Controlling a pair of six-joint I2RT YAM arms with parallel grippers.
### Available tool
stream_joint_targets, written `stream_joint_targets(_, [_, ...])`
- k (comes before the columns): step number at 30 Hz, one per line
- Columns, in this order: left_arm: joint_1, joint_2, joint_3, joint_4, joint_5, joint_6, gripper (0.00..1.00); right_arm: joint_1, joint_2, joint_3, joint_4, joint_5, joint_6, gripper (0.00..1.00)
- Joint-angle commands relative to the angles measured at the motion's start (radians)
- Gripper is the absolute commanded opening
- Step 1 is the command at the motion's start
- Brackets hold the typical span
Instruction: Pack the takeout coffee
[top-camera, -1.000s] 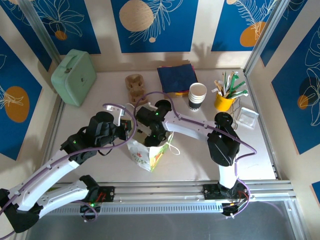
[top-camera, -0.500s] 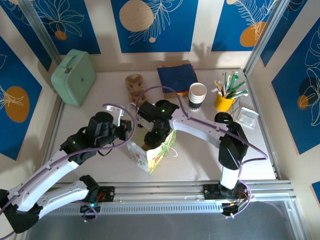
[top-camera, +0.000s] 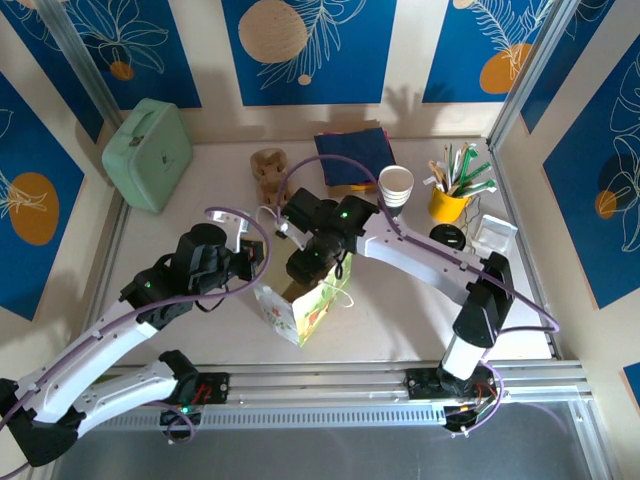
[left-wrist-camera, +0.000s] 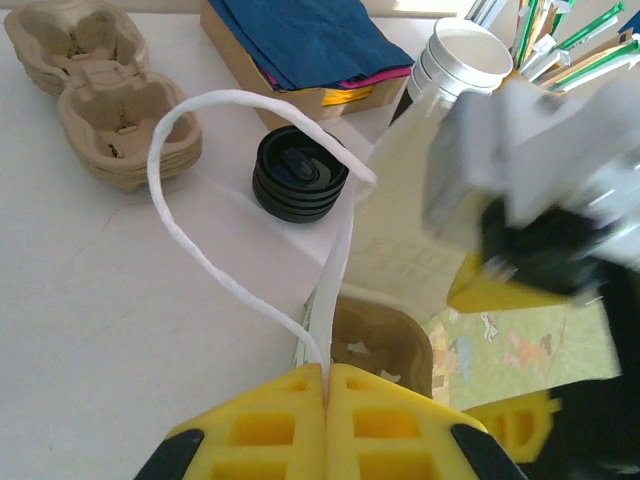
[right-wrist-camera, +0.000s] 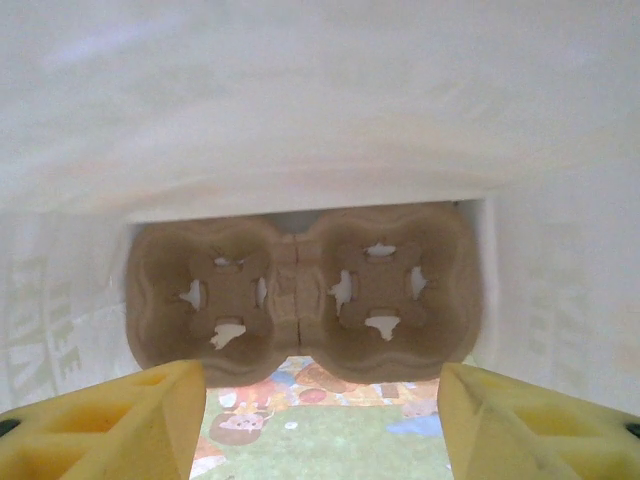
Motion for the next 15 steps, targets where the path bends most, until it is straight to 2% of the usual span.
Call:
stream_joint_targets(1, [-0.001, -0.015, 0.013, 0.000, 0.008, -0.002, 0.06, 0.018, -0.088, 0.062, 0.003, 0.093, 0.075, 0.64])
stream_joint_targets(5, [-0.001, -0.018, 0.010, 0.010, 0.003, 0.004, 0.06, 0.021, -0.141, 0.104, -0.019, 0.158, 0.199, 0.66])
stream_joint_targets(11, [-0.001, -0.014, 0.010, 0.024, 0.002, 0.009, 0.07, 0.029, -0.227, 0.103, -0.065, 0.218, 0.497, 0.67])
stream_joint_targets(15, [-0.002, -0.016, 0.007, 0.029, -0.004, 0.013, 0.09, 0.033, -0.259, 0.095, -0.159, 0.266, 0.745, 0.67])
